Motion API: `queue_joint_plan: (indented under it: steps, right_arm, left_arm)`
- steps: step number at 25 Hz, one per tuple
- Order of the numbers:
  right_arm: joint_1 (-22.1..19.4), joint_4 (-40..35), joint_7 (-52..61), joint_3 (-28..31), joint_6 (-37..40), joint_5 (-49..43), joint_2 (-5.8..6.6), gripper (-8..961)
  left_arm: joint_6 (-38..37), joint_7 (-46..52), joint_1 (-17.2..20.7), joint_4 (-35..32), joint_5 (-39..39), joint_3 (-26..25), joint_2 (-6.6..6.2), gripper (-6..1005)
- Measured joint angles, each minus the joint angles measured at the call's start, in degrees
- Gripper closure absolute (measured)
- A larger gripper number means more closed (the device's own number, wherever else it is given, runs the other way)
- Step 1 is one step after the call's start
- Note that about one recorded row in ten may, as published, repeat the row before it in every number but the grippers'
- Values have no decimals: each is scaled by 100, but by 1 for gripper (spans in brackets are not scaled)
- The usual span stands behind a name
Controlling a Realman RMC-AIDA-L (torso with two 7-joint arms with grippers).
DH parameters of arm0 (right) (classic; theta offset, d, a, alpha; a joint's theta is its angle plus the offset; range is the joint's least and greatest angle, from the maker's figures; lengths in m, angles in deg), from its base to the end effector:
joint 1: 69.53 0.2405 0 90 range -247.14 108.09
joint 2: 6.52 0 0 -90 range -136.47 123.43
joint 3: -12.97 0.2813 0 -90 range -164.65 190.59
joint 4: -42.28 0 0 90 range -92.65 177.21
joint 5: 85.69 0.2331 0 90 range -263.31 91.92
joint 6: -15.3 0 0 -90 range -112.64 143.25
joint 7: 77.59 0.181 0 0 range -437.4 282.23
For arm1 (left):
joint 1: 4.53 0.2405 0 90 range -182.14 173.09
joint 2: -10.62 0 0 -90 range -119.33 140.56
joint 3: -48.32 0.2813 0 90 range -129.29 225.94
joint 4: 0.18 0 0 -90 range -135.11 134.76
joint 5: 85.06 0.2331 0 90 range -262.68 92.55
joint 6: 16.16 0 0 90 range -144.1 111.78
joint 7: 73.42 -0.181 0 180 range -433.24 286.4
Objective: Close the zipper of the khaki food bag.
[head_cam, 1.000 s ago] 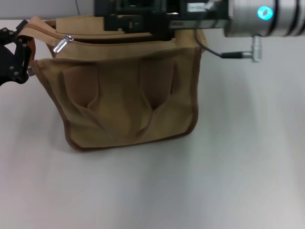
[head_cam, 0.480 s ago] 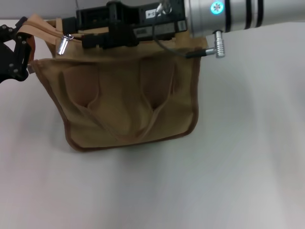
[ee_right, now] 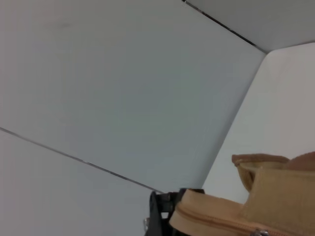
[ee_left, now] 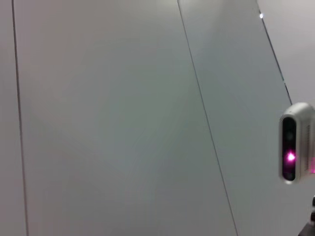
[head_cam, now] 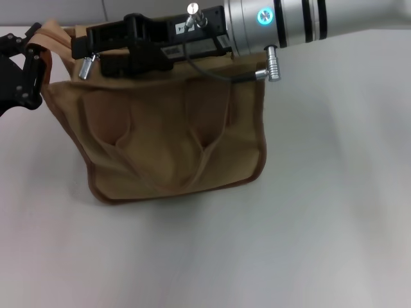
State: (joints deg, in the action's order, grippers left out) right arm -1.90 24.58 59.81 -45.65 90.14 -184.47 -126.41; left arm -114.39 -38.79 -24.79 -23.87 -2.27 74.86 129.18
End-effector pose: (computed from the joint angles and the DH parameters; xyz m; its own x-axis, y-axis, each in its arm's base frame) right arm 0.0312 0.4463 -0.1376 0.3995 -0.8872 -0.2307 -0.7842 -0.4611 0.4152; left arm -0.3156 0.3354 0.0315 0.6569 -0.3383 0.6738 0.4045 -0.5959 -0.6937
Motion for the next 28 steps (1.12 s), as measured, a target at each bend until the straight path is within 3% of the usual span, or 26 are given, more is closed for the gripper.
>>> queue_joint_plan:
  steps: [7, 15, 28]
  right_arm:
    - [80, 61, -21, -130, -147, 37, 1, 253]
    - [108, -45, -74, -1250, -411, 766, 2, 256]
    - [-54, -471, -96, -1616, -631, 779, 0, 320]
  left_arm:
    - [-184, 0, -46, 22, 0, 20, 7, 981]
    - [-194, 1, -84, 74, 2, -14, 9, 981]
    - [-275, 17, -153, 139, -2, 32, 5, 981]
